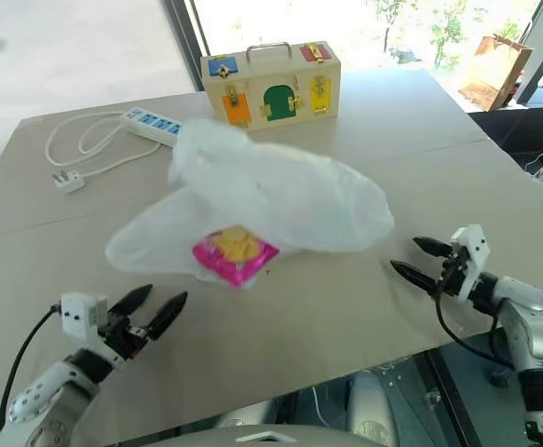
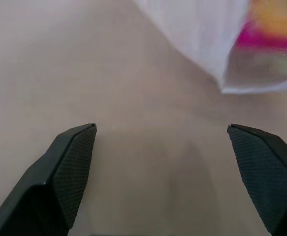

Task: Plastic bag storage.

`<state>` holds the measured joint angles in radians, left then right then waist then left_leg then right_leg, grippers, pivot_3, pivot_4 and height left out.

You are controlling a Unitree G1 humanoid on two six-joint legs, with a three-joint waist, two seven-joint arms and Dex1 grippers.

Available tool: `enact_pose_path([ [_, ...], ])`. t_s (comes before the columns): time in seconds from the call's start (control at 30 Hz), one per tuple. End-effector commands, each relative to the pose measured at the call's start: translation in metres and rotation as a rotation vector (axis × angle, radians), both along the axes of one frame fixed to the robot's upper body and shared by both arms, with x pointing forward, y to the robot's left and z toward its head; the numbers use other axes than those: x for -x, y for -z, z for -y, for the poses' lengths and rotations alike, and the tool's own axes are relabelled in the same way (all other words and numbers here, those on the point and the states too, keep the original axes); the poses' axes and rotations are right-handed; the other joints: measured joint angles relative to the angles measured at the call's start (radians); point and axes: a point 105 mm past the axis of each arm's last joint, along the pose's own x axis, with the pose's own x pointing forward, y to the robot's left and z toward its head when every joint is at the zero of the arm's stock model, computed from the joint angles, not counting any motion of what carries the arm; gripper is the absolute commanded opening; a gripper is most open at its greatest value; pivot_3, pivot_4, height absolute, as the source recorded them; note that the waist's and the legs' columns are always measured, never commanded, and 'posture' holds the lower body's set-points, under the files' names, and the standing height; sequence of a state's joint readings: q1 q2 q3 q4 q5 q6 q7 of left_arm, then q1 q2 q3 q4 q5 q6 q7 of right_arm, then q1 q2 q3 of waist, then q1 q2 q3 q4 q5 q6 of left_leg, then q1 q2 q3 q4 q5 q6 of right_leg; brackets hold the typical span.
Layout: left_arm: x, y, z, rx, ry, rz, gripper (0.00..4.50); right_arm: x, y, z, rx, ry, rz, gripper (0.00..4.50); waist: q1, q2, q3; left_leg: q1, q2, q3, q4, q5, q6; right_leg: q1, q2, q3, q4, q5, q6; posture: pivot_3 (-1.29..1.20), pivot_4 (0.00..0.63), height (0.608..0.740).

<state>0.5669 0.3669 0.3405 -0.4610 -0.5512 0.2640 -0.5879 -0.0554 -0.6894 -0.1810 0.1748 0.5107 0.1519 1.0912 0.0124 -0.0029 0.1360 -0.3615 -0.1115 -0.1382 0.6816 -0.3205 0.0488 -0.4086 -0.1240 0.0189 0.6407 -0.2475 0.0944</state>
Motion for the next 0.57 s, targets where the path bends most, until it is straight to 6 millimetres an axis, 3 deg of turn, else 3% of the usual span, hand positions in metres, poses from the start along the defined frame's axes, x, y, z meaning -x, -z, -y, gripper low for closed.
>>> enact_pose_path([
  [0.03, 0.018, -0.004, 0.011, -0.038, 0.044, 0.011, 4.5, 0.004, -0.009, 0.024, 0.031, 0.025, 0.045, 4.45, 0.001, 0.0, 0.0, 0.0, 0.0, 0.0, 0.0, 0.0, 0.0, 0.0, 0.0, 0.0, 0.0, 0.0, 0.0, 0.0, 0.15, 0.74],
  [0.13, 0.043, 0.003, 0.005, -0.094, 0.062, -0.019, 4.5, 0.008, -0.008, 0.04, 0.051, 0.035, 0.036, 4.45, 0.0, 0.0, 0.0, 0.0, 0.001, 0.001, -0.001, 0.0, 0.0, 0.0, 0.0, 0.001, 0.0, 0.0, 0.0, 0.0, 0.15, 0.74],
  [0.27, 0.067, 0.007, -0.024, -0.177, 0.019, -0.028, 4.5, 0.008, -0.007, 0.049, 0.053, 0.04, 0.042, 4.45, 0.001, 0.0, 0.0, 0.001, 0.003, 0.003, -0.003, 0.0, 0.001, 0.0, 0.001, 0.001, -0.003, 0.0, 0.0, 0.0, 0.15, 0.74],
  [0.4, 0.069, 0.008, -0.04, -0.22, 0.009, 0.006, 4.5, 0.005, -0.007, 0.049, 0.043, 0.027, 0.053, 4.45, 0.002, 0.0, 0.001, 0.001, 0.003, 0.003, -0.003, 0.0, 0.001, 0.0, 0.001, 0.0, -0.003, 0.0, 0.0, 0.0, 0.15, 0.74],
  [0.57, 0.063, 0.002, -0.034, -0.22, 0.071, 0.052, 4.5, 0.003, -0.005, 0.053, 0.056, 0.016, 0.05, 4.45, 0.001, -0.001, 0.001, 0.0, 0.003, 0.002, -0.003, -0.001, 0.002, 0.001, 0.001, 0.0, -0.005, 0.0, 0.0, 0.0, 0.15, 0.74],
])
